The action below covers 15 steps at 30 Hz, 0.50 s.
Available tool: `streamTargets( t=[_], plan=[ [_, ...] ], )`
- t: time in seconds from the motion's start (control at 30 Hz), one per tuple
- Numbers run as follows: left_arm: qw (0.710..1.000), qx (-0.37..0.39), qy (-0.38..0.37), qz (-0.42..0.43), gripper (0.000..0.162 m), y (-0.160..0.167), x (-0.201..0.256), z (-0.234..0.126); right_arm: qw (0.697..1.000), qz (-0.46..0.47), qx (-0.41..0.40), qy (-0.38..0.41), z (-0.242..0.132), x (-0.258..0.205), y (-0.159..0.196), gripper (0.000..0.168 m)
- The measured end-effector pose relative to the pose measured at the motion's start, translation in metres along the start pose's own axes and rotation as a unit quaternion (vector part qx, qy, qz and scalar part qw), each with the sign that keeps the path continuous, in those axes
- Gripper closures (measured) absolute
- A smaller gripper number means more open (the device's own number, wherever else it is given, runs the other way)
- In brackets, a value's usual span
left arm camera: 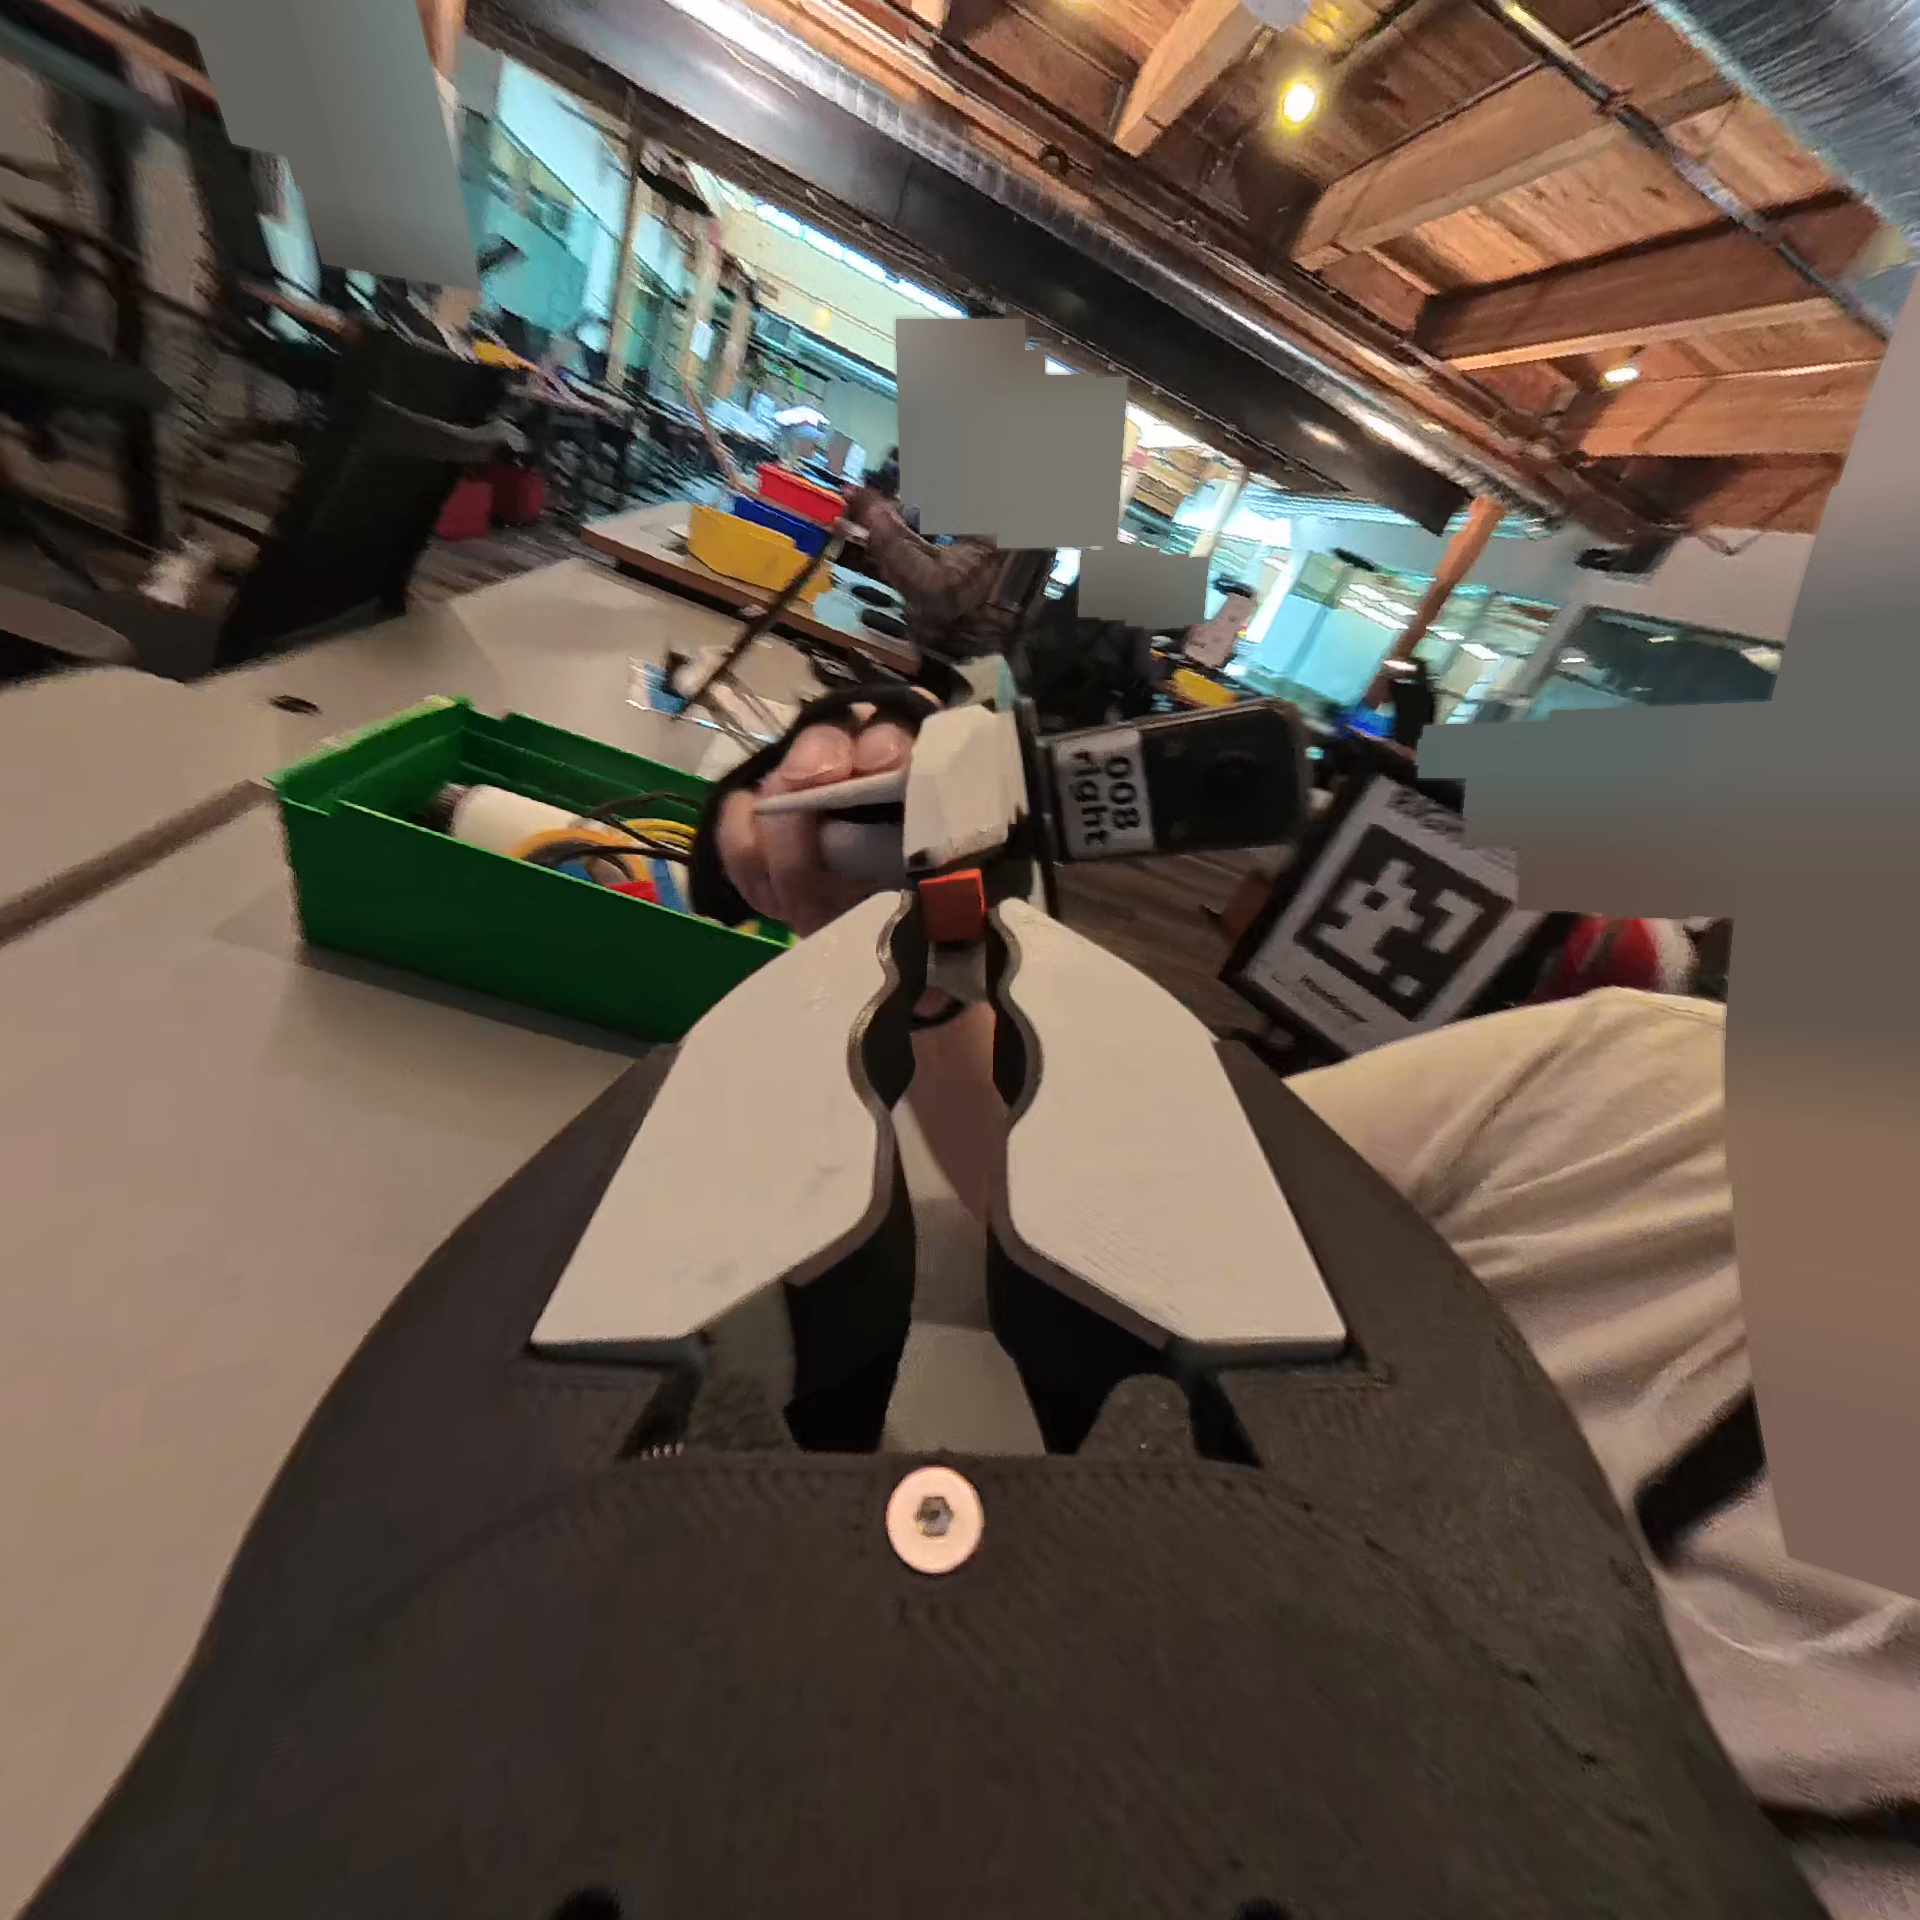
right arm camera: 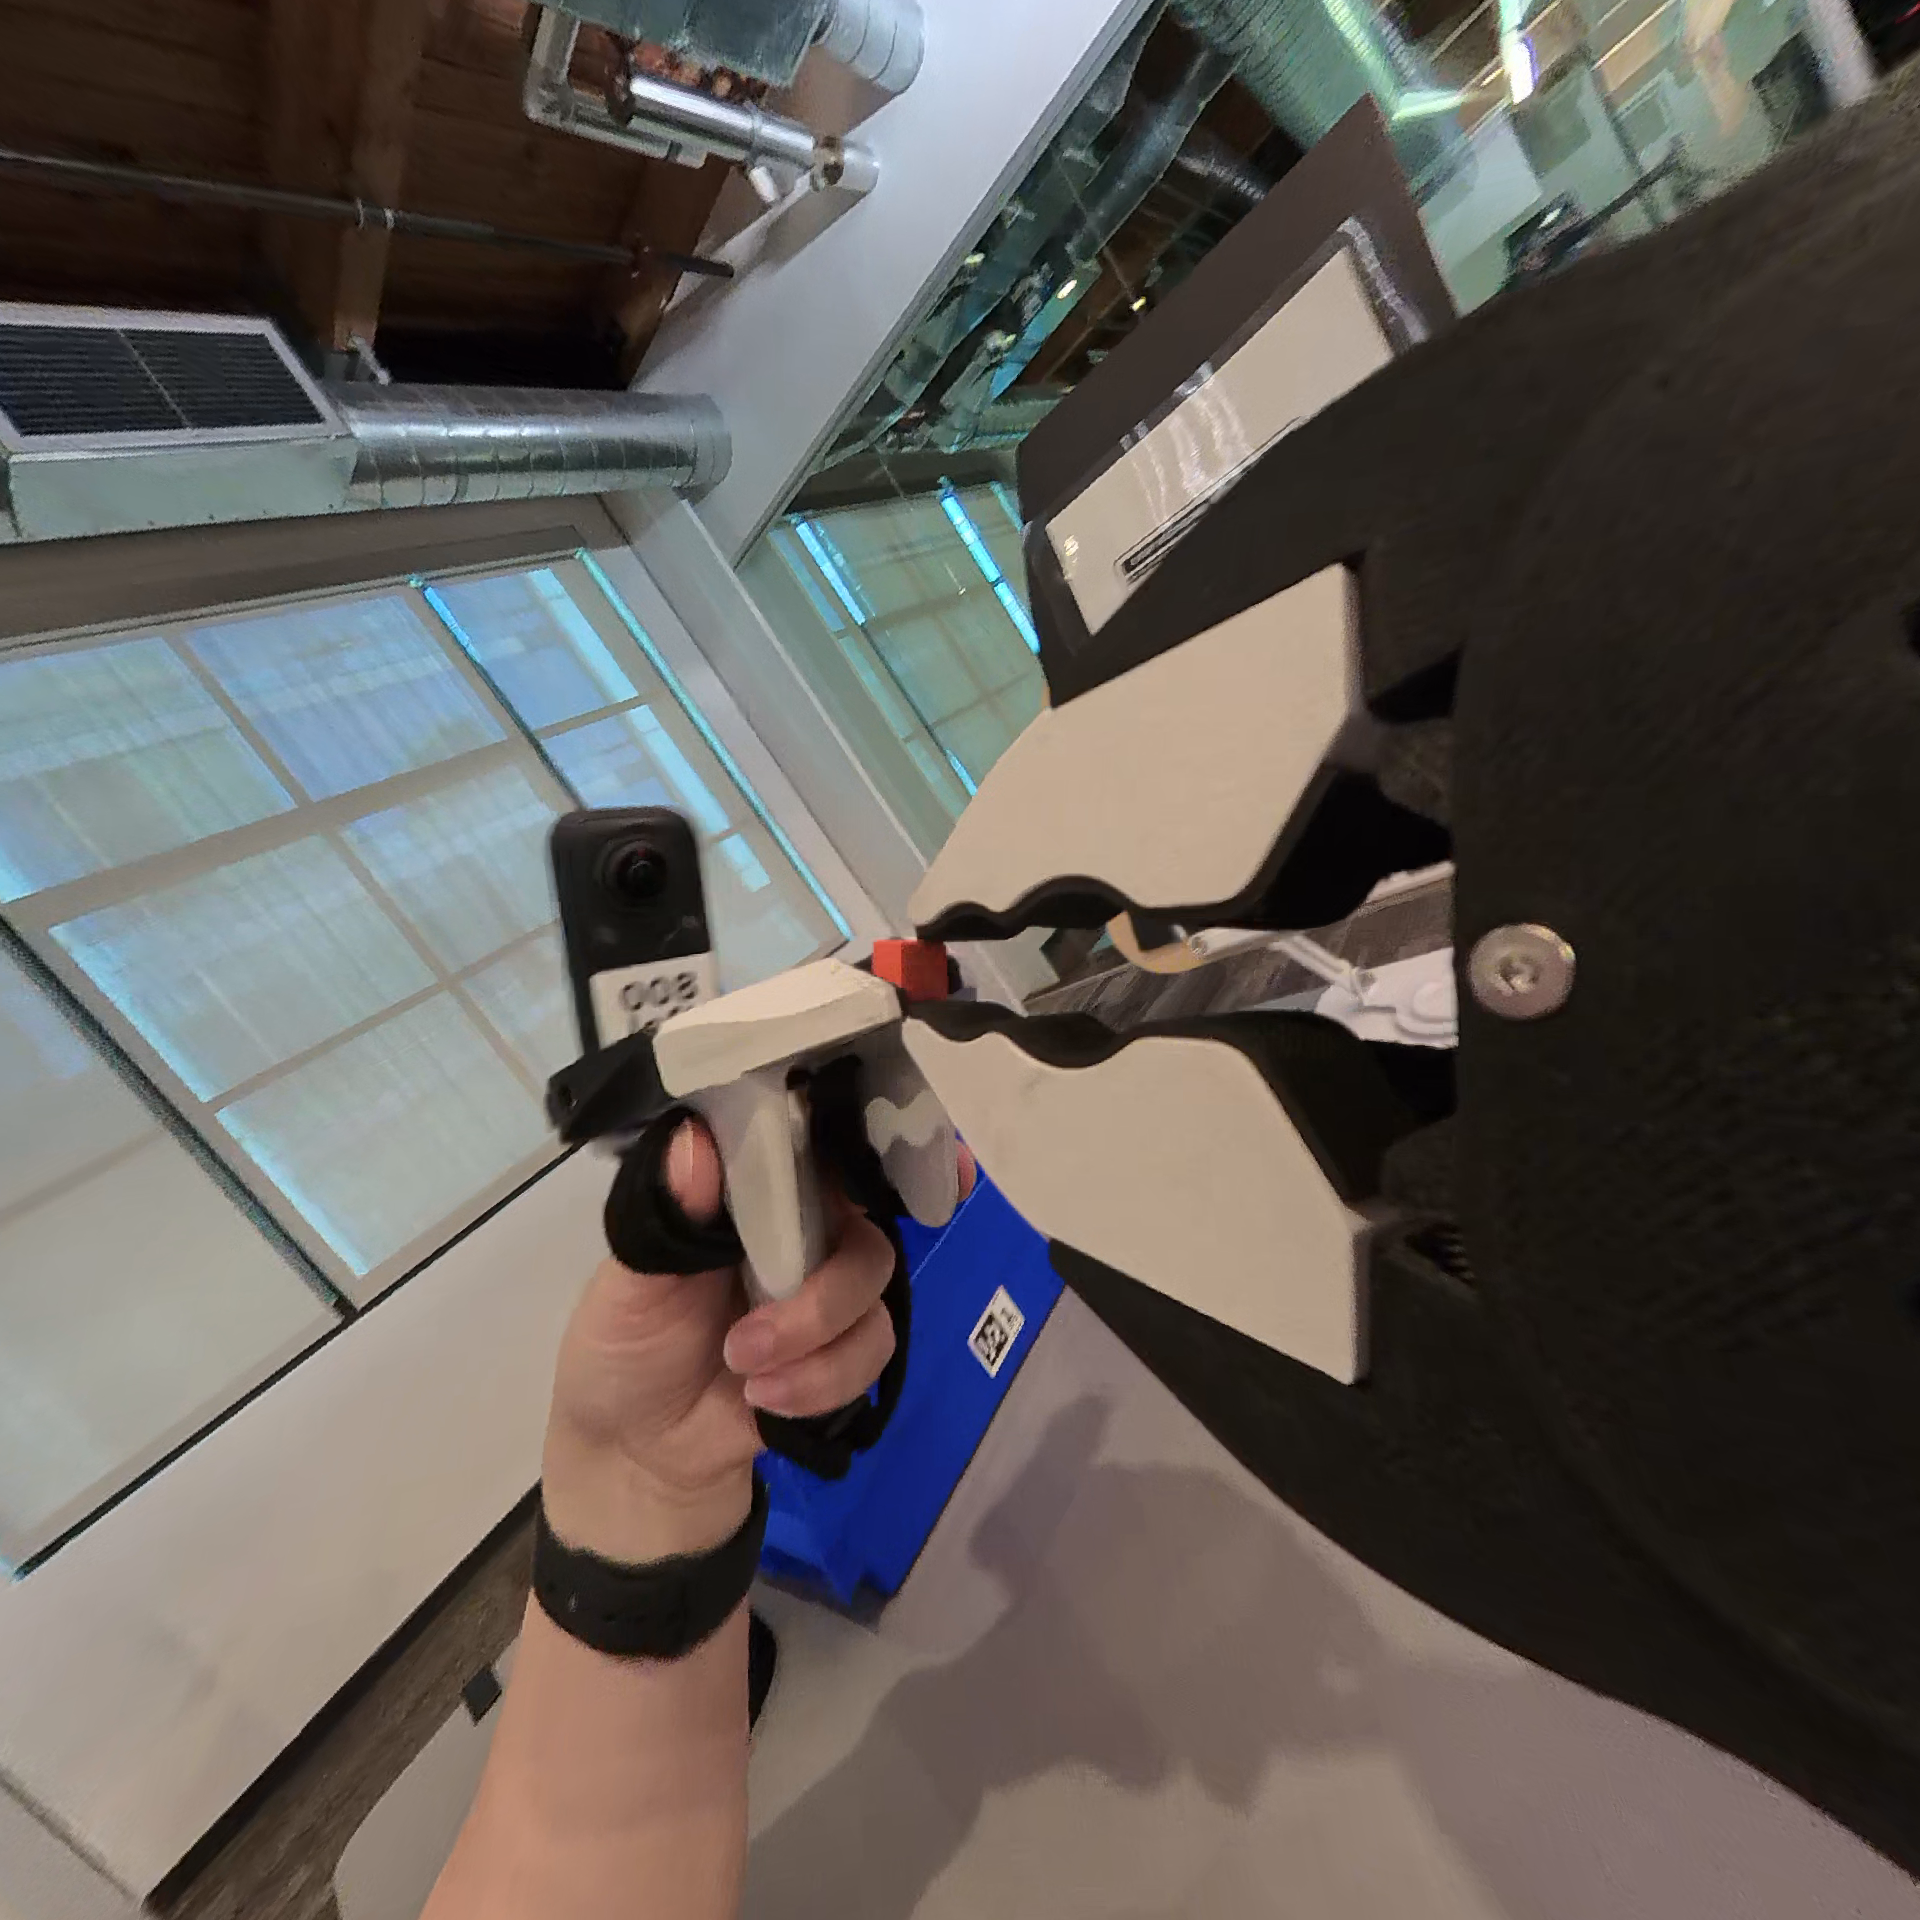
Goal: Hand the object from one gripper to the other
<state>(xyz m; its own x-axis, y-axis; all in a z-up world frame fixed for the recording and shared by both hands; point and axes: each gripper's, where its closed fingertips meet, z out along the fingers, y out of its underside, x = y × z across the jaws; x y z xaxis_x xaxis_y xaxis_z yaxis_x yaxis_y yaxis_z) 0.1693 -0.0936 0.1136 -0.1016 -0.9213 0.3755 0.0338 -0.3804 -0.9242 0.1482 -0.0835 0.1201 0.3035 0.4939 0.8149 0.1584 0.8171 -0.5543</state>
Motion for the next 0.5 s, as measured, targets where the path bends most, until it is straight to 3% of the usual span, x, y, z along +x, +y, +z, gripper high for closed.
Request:
streamTargets(
  t=[0.03,0.1,0.17,0.23,0.3,0.33,0.37,0.4,0.5],
  plan=[
    [0.999,0.013,-0.037,0.037,0.152,-0.005,-0.007,-0.002,1.0,0.005,-0.012,0.005,0.0,0.002,0.004,0.154],
    [0.981,0.036,-0.131,0.137,0.153,-0.017,-0.021,-0.012,0.999,0.043,-0.029,0.007,-0.004,0.008,0.011,0.151],
    [0.938,0.035,-0.235,0.252,0.152,-0.027,-0.032,-0.024,0.989,0.142,-0.038,0.023,-0.007,0.022,0.017,0.151],
    [0.851,0.008,-0.35,0.391,0.152,-0.035,-0.041,-0.036,0.954,0.292,-0.063,0.038,-0.006,0.035,0.026,0.15],
    [0.726,-0.037,-0.44,0.528,0.152,-0.039,-0.046,-0.043,0.904,0.42,-0.08,0.029,0.0,0.034,0.03,0.143],
    [0.669,-0.064,-0.462,0.579,0.152,-0.037,-0.047,-0.041,0.886,0.455,-0.088,0.017,0.004,0.029,0.03,0.139],
    [0.631,-0.089,-0.47,0.611,0.152,-0.031,-0.05,-0.036,0.874,0.475,-0.102,0.015,0.008,0.024,0.033,0.138],
    [0.617,-0.11,-0.47,0.622,0.152,-0.024,-0.054,-0.03,0.869,0.481,-0.113,0.014,0.011,0.02,0.034,0.139],
    [0.623,-0.112,-0.458,0.624,0.152,-0.013,-0.059,-0.017,0.864,0.485,-0.133,0.024,0.017,0.014,0.038,0.14]
  ],
)
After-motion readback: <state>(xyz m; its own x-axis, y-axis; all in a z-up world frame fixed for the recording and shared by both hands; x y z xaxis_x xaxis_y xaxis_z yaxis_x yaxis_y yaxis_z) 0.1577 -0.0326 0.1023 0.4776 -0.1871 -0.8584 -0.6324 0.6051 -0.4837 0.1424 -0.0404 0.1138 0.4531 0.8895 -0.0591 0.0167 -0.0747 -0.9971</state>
